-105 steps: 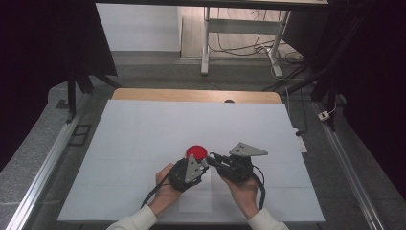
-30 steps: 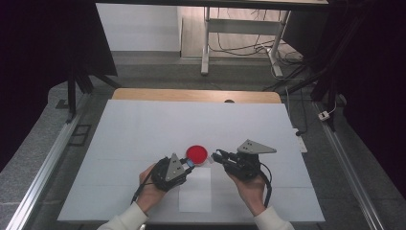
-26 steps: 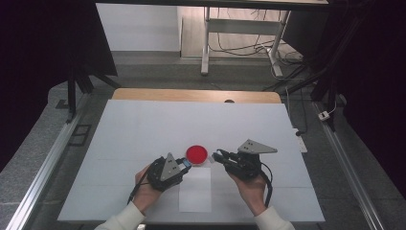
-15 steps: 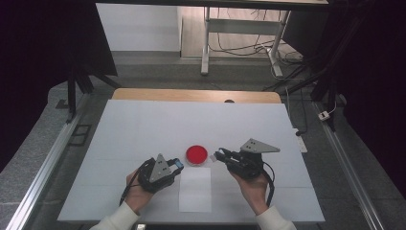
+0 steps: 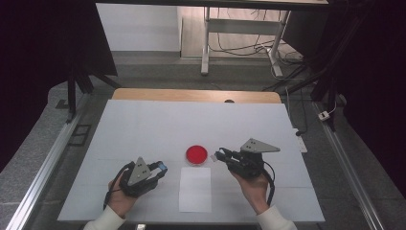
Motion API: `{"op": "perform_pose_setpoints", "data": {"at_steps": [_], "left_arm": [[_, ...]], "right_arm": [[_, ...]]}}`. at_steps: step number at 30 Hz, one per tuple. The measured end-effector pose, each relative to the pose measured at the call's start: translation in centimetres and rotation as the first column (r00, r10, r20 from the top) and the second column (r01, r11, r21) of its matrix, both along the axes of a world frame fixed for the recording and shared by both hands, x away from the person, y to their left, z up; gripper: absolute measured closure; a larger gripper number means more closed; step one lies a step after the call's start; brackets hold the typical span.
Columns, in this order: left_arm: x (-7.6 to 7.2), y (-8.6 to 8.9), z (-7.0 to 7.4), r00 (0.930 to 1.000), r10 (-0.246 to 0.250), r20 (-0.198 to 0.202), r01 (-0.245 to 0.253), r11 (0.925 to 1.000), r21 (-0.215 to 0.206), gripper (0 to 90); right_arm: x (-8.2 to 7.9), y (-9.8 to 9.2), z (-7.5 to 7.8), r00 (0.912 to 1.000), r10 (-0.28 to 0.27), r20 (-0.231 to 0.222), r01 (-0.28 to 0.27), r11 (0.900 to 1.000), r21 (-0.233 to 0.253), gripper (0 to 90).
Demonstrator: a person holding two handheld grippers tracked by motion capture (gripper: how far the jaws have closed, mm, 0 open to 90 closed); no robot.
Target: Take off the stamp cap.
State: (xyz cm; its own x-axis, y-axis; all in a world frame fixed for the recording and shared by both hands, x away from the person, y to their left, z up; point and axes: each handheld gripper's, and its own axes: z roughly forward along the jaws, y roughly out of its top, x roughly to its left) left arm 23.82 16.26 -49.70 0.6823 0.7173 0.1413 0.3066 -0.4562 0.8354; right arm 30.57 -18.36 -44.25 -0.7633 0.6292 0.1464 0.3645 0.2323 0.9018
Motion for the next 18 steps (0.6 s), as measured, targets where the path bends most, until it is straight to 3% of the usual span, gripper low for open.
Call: {"op": "perform_pose_setpoints", "data": {"at_steps": [18], "left_arm": [[-2.1, 3.7, -0.7, 0.9969, 0.076, -0.020, -0.077, 0.9964, -0.035, 66.0]], "right_arm": [[0.2, 0.0, 0.0, 1.0000, 0.006, 0.002, -0.006, 1.000, -0.016, 74.9]]}}
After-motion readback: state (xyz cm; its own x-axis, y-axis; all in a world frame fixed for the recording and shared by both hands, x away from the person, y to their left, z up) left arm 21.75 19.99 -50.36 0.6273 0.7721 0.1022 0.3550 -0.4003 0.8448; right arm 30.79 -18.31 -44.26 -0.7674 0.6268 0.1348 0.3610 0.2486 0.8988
